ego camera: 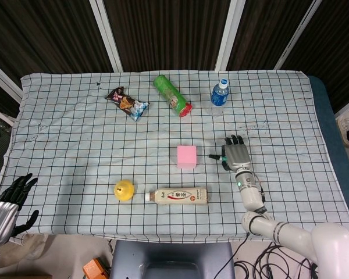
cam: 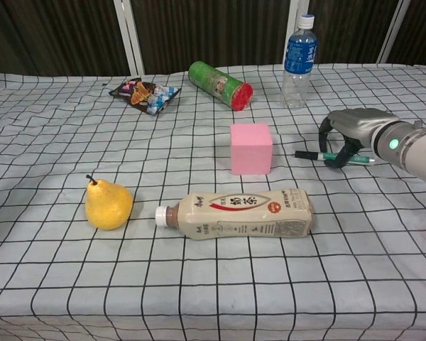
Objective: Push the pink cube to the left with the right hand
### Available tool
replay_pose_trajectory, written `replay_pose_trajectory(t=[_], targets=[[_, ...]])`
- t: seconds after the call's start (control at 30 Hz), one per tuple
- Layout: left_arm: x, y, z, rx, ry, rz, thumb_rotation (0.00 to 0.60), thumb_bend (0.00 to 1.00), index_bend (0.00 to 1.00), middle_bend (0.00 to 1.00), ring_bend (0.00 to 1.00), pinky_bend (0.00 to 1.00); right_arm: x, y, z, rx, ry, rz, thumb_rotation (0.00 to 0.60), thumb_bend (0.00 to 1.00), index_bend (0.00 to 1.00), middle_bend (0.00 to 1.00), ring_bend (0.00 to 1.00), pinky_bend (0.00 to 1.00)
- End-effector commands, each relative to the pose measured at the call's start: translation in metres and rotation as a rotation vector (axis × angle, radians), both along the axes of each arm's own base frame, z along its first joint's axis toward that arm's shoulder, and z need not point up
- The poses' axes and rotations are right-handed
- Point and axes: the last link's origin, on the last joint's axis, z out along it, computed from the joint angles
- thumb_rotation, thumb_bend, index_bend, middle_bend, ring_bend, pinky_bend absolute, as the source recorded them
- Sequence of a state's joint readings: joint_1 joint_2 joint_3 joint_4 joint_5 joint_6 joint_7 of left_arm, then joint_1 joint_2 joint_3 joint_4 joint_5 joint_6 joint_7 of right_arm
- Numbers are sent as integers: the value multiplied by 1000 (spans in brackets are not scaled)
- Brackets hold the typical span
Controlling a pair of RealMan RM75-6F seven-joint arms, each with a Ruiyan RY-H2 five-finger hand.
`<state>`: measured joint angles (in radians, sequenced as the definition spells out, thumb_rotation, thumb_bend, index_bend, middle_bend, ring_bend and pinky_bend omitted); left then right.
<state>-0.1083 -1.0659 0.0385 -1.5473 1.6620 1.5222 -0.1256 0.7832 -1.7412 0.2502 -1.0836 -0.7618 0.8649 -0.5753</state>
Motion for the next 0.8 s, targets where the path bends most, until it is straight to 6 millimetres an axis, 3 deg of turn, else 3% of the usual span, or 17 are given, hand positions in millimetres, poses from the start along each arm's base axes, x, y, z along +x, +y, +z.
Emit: replay_pose_trajectory(t=[0.03,0.23,0.47,0.8], targets=[[0,0,0,0,-1,-1,600,406,0,0,0,203,0,0,0,-6,0,0,600,484,648,279,93,74],[0,0,0,0,-2,0,600,406,0,0,0,203,-1,1,0,-8,13,1,600,485,720,336,153,98],[0,0,1,2,-3,0,600,406,0,0,0,203,-1,3,0,-21,46,23,600,497,848,563,350,145],[0,-1,2,4,-8,-2,600,405,0,0,0,204,3,5,-2,-34,81,51,600,507,923,654,399,158]])
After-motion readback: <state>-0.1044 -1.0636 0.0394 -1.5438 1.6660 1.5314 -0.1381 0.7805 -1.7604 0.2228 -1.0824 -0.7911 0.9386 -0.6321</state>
